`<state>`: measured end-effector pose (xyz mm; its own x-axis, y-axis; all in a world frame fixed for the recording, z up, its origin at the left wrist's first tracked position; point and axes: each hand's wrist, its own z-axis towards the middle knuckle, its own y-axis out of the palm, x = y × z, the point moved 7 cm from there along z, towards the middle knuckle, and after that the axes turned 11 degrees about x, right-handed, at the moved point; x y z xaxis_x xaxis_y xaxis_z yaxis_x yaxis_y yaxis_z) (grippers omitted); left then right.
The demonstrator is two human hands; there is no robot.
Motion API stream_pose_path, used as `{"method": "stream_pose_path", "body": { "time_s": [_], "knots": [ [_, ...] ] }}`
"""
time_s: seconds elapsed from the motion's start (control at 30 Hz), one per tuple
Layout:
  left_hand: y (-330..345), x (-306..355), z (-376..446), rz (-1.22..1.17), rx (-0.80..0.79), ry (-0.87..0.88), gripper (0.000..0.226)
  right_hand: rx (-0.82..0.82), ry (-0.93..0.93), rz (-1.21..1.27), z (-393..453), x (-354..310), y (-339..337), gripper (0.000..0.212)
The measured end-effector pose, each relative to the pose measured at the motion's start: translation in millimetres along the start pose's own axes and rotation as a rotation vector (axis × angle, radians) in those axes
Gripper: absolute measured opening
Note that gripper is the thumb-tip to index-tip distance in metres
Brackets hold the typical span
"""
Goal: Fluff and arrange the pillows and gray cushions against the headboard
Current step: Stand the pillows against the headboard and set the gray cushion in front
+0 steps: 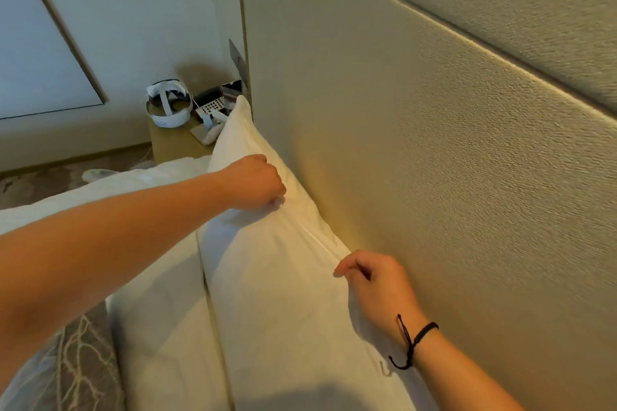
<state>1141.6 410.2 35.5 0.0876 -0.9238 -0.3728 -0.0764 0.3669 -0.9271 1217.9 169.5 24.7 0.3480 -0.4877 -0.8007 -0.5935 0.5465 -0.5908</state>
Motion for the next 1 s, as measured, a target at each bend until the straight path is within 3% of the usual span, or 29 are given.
{"method": "stream_pose_path", "body": {
  "time_s": [0.1,0.23,0.33,0.4,0.47,0.53,0.67,0.77,0.87,0.93,1.0],
  "knots": [
    [-21.1,-6.9,2.5,0.014,0.165,-0.103,0.030,0.014,-0.141,-0.209,1.2,-16.7,-9.1,0.033],
    [-16.7,1.0,-14.1,-0.034,0.240,-0.234,0.028,-0.085,-0.124,-0.453,-24.9,-3.8,-7.2,0.023],
    [-9.0,33.2,-25.9,-0.195,0.233,-0.087,0.031,-0.026,-0.260,-0.721,-68.2,1.4,-16.0,0.047],
    [-2.8,53.1,-32.2,-0.141,0.126,0.076,0.051,0.002,-0.304,-0.860,-98.9,4.4,-17.0,0.064],
    [-1.4,60.1,-35.8,-0.042,0.032,0.079,0.055,-0.061,-0.240,-0.931,-119.4,14.8,-7.4,0.067],
    [-3.0,62.5,-33.5,0.011,-0.007,-0.043,0.033,-0.083,-0.175,-0.945,-129.2,26.3,3.4,0.059],
    [-2.4,69.2,-21.3,-0.068,0.011,-0.249,0.036,-0.061,-0.090,-0.862,-120.6,41.0,1.8,0.033],
    [-17.1,58.8,-13.0,0.055,0.093,-0.278,0.031,-0.078,-0.120,-0.837,-120.3,41.4,-1.7,0.023],
    [-24.0,40.1,-12.2,0.048,0.098,-0.284,0.020,0.074,-0.152,-0.803,-135.0,36.5,-20.8,0.054],
    [-18.6,47.2,-15.0,0.018,0.111,-0.370,0.020,0.055,-0.063,-0.860,-149.5,50.8,-30.9,0.077],
    [-13.3,62.1,-16.6,-0.046,0.156,-0.471,0.027,-0.015,0.036,-0.925,-164.4,67.3,-36.7,0.081]
  ]
}}
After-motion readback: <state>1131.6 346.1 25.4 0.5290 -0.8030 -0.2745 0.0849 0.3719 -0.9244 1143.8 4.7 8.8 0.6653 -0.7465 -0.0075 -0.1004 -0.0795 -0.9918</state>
